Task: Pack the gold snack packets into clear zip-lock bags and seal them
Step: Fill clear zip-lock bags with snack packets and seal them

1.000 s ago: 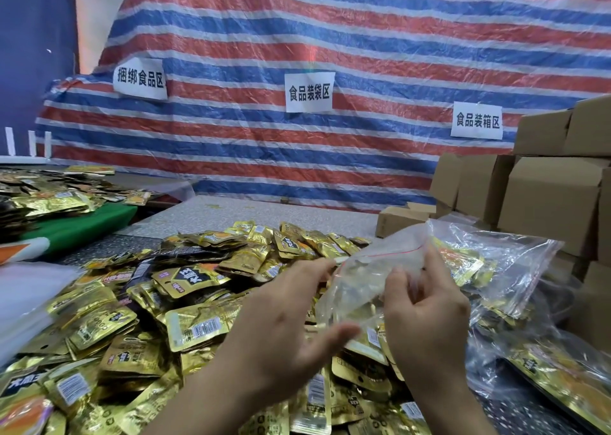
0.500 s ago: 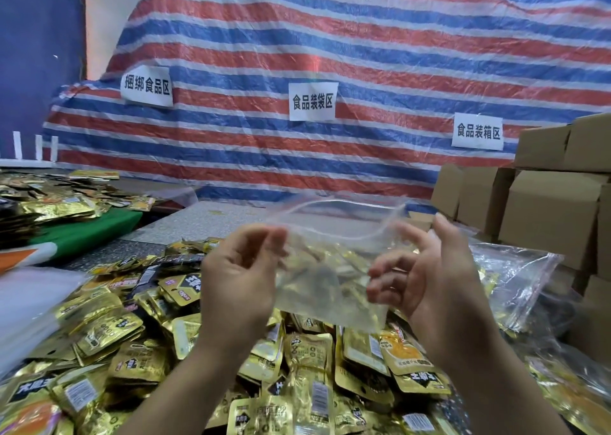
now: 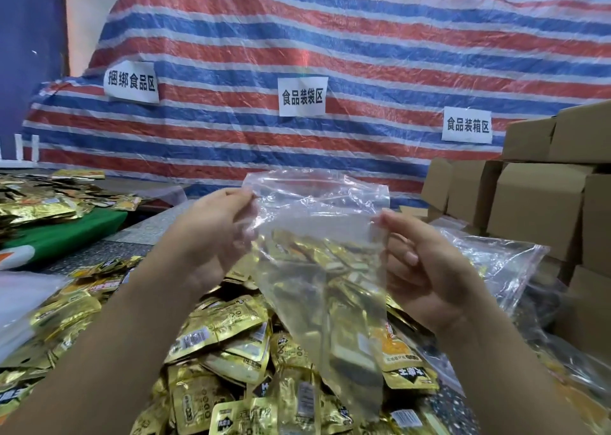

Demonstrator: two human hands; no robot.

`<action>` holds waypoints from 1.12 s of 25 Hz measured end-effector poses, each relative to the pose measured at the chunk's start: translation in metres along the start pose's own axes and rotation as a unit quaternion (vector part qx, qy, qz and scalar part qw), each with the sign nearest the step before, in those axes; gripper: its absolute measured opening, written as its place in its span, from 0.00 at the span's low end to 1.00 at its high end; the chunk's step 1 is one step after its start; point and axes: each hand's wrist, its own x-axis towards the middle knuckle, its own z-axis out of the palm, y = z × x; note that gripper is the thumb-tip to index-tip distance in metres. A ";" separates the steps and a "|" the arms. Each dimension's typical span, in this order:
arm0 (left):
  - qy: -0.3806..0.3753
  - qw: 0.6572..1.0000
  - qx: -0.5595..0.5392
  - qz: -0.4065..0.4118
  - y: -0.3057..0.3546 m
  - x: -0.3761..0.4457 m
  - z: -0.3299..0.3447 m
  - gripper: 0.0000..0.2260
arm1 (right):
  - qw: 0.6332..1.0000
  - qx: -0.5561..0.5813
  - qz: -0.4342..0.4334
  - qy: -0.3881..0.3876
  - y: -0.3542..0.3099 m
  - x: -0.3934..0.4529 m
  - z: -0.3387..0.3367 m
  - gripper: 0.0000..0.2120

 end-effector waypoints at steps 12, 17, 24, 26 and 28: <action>-0.035 0.997 0.065 0.012 -0.050 -0.001 -0.024 0.11 | 0.942 -0.297 -0.018 0.157 0.068 0.011 -0.050 0.18; -0.064 0.997 0.039 0.008 -0.043 -0.005 -0.038 0.12 | 0.710 -0.696 0.057 0.095 0.098 0.010 -0.061 0.20; -0.012 0.993 0.108 0.038 -0.063 -0.007 -0.022 0.17 | 0.718 -0.685 0.123 0.012 0.103 0.011 -0.041 0.28; -0.020 0.994 0.101 0.045 -0.065 -0.009 -0.021 0.17 | 0.743 -0.656 0.128 -0.018 0.104 0.010 -0.033 0.20; -0.040 0.992 0.106 0.049 -0.066 -0.010 -0.022 0.19 | 0.767 -0.628 0.124 -0.030 0.105 0.009 -0.031 0.19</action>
